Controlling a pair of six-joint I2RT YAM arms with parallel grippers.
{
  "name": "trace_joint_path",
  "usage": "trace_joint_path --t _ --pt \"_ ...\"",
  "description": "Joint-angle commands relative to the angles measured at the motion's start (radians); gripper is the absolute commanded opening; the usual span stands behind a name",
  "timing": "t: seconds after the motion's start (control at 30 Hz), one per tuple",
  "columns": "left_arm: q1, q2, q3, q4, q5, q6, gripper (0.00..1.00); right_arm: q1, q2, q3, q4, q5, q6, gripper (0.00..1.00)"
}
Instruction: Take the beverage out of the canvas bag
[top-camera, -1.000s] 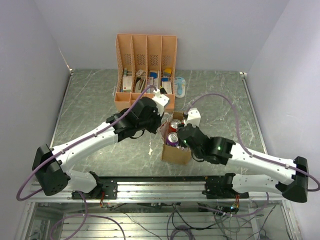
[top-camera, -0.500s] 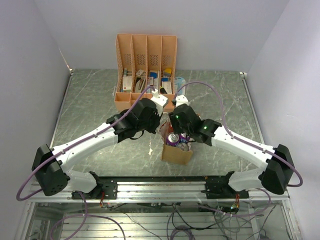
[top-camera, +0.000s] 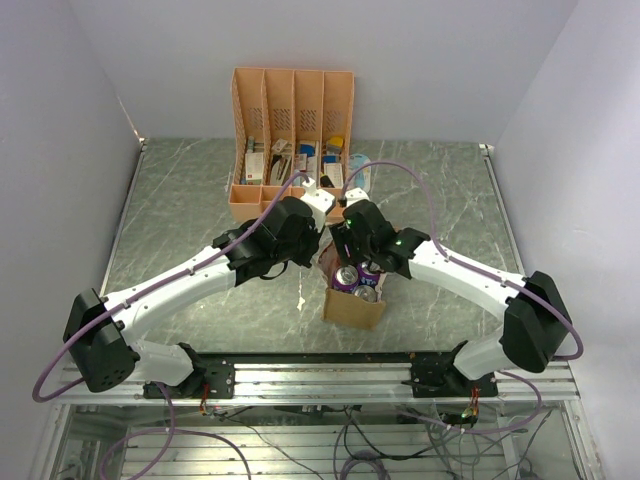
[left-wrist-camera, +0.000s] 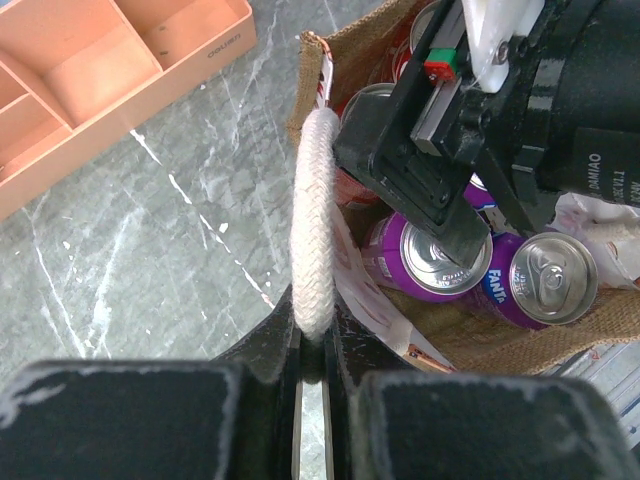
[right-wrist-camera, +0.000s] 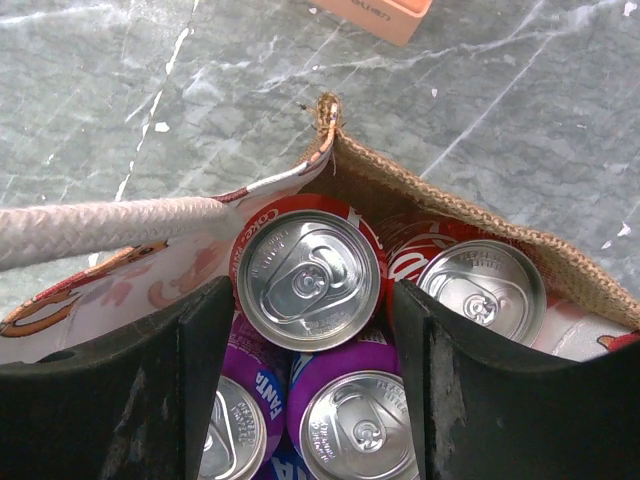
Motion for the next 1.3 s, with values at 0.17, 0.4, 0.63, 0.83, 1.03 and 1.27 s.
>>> trace_joint_path --t 0.17,0.4,0.63,0.83,1.03,1.27 --pt "0.007 -0.019 0.005 0.019 -0.066 -0.005 0.07 -0.023 0.025 -0.006 0.038 -0.007 -0.007 0.64" --pt "0.015 -0.015 0.004 0.011 -0.131 -0.033 0.07 -0.028 0.057 -0.020 0.041 -0.024 -0.019 0.63" --pt "0.045 0.007 0.019 -0.012 -0.165 -0.062 0.07 -0.036 0.077 -0.015 0.012 -0.027 -0.028 0.71" --pt "0.053 -0.003 0.011 -0.003 -0.163 -0.062 0.07 -0.059 0.114 0.000 -0.017 -0.049 -0.050 0.78" --pt "0.056 0.003 0.014 -0.007 -0.157 -0.059 0.07 -0.064 0.174 0.035 -0.056 -0.061 -0.053 0.78" --pt "0.055 0.010 0.015 -0.006 -0.152 -0.060 0.07 -0.064 0.231 0.076 -0.092 -0.043 -0.055 0.67"
